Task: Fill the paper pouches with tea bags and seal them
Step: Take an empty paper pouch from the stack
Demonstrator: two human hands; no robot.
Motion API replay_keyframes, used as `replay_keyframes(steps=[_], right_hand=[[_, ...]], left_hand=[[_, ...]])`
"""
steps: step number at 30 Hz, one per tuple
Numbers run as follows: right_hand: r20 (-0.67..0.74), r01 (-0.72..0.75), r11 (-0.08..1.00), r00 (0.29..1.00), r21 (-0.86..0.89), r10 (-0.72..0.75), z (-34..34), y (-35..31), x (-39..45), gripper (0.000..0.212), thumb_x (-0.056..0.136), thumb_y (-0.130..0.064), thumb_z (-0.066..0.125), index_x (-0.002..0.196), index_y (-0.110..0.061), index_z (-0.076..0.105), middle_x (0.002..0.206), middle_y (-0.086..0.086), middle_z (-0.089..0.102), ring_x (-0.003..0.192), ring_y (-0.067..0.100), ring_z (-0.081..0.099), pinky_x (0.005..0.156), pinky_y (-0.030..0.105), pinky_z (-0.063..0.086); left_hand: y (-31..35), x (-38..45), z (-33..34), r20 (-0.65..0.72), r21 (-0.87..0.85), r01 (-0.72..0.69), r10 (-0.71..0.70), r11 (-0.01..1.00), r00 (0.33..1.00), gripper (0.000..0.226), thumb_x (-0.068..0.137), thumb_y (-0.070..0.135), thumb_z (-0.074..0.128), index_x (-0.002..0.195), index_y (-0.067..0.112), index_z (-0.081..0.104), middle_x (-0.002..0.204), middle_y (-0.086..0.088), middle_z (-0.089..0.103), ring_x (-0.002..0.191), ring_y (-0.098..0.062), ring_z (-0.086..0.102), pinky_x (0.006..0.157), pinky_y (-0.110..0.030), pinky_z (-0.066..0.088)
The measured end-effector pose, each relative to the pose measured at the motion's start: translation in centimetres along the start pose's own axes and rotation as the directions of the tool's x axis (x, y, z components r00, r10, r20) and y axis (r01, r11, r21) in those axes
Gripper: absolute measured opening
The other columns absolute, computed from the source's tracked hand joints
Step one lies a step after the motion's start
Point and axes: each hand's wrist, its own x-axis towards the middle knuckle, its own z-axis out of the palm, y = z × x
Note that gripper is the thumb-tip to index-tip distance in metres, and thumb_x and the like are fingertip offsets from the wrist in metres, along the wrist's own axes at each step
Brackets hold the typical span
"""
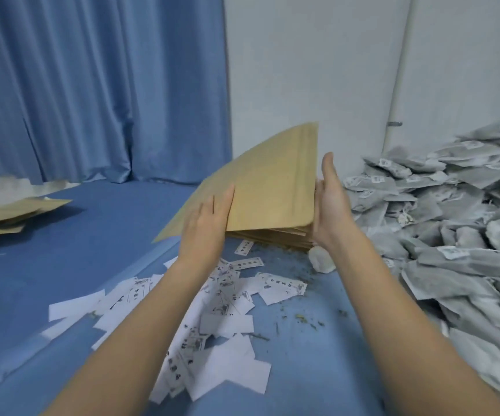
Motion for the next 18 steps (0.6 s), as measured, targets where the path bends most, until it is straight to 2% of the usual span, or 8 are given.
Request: replay_keyframes(steps=[3,6,8,10,12,14,16,18], right_hand=[[-0.191,0.037,0.983,0.979,-0.178,-0.071,-1.3,0.5,-1.6,0.031,0.095,-0.019,0.052,0.113,0.005,0.059,0.102,0.015,0.068,0.093,0.026,0.066,0.082,0.041,0.054],[-0.298,-0.038,0.96,0.953,-0.279,-0.049,-2.8,2.3,-2.8,0.013,0.089,-0.005,0.057,0.094,0.005,0.062,0.108,0.022,0.065,0.088,0.026,0.065,0.073,0.037,0.057],[-0.342,-0.092,0.95,0.939,-0.298,-0.017,-3.9,3.4,-3.3,0.009,0.087,-0.004,0.061,0.091,0.004,0.063,0.109,0.023,0.066,0.086,0.026,0.063,0.074,0.038,0.056],[-0.401,-0.135,0.947,0.916,-0.291,0.007,-5.1,4.4,-3.4,0.018,0.084,-0.006,0.065,0.099,0.005,0.064,0.109,0.023,0.066,0.086,0.027,0.062,0.083,0.041,0.053],[-0.421,-0.157,0.958,0.906,-0.239,0.043,-5.9,5.1,-3.4,0.021,0.083,-0.006,0.067,0.101,0.005,0.064,0.105,0.02,0.067,0.084,0.027,0.065,0.078,0.037,0.056],[-0.402,-0.16,0.968,0.913,-0.193,0.071,-6.2,5.4,-3.4,0.012,0.085,-0.006,0.065,0.094,0.002,0.063,0.097,0.017,0.068,0.072,0.021,0.067,0.064,0.03,0.058],[-0.348,-0.164,0.979,0.93,-0.121,0.113,-6.1,5.3,-3.5,0.008,0.088,-0.005,0.06,0.094,0.001,0.061,0.085,0.014,0.067,0.058,0.016,0.067,0.052,0.026,0.057],[-0.293,-0.18,0.982,0.943,-0.059,0.155,-5.8,4.9,-3.6,0.006,0.088,-0.001,0.056,0.093,0.002,0.059,0.072,0.013,0.067,0.052,0.016,0.067,0.047,0.025,0.055]], left_hand=[[-0.2,-2.5,0.3,0.009,0.037,-0.04,0.04,0.999,0.999,0.087,0.079,-0.017,0.043,0.151,0.016,0.008,0.144,-0.015,0.033,0.122,-0.032,0.039,0.098,-0.038,0.033],[-0.3,-4.4,1.0,0.226,0.143,-0.062,0.028,0.988,0.974,0.086,0.082,-0.009,0.046,0.151,0.018,0.002,0.145,-0.013,0.028,0.124,-0.03,0.036,0.099,-0.035,0.033],[0.0,-5.3,1.2,0.457,0.083,-0.029,-0.012,0.996,0.89,0.084,0.086,0.005,0.051,0.15,0.02,0.0,0.149,-0.016,0.02,0.134,-0.032,0.024,0.106,-0.039,0.027],[0.7,-5.9,0.7,0.636,-0.102,0.089,-0.004,0.991,0.772,0.092,0.081,0.018,0.061,0.151,0.021,0.0,0.156,-0.015,-0.005,0.144,-0.03,-0.005,0.115,-0.043,0.012],[2.3,-6.0,-0.1,0.608,-0.382,0.197,0.085,0.903,0.79,0.098,0.073,0.019,0.067,0.151,0.024,0.008,0.157,-0.002,-0.014,0.144,-0.019,-0.015,0.115,-0.038,0.007],[4.7,-5.6,-1.0,0.427,-0.634,0.269,0.038,0.725,0.903,0.085,0.073,0.021,0.066,0.148,0.025,0.026,0.158,0.004,0.006,0.143,-0.012,0.004,0.11,-0.028,0.015],[7.2,-4.6,-1.4,0.329,-0.715,0.34,-0.135,0.611,0.935,0.062,0.084,0.017,0.057,0.143,0.02,0.038,0.152,0.002,0.03,0.137,-0.015,0.028,0.107,-0.025,0.023],[9.1,-3.6,-1.4,0.368,-0.711,0.441,-0.245,0.547,0.897,0.051,0.09,0.017,0.049,0.141,0.019,0.042,0.146,0.0,0.042,0.132,-0.018,0.039,0.108,-0.03,0.031]])
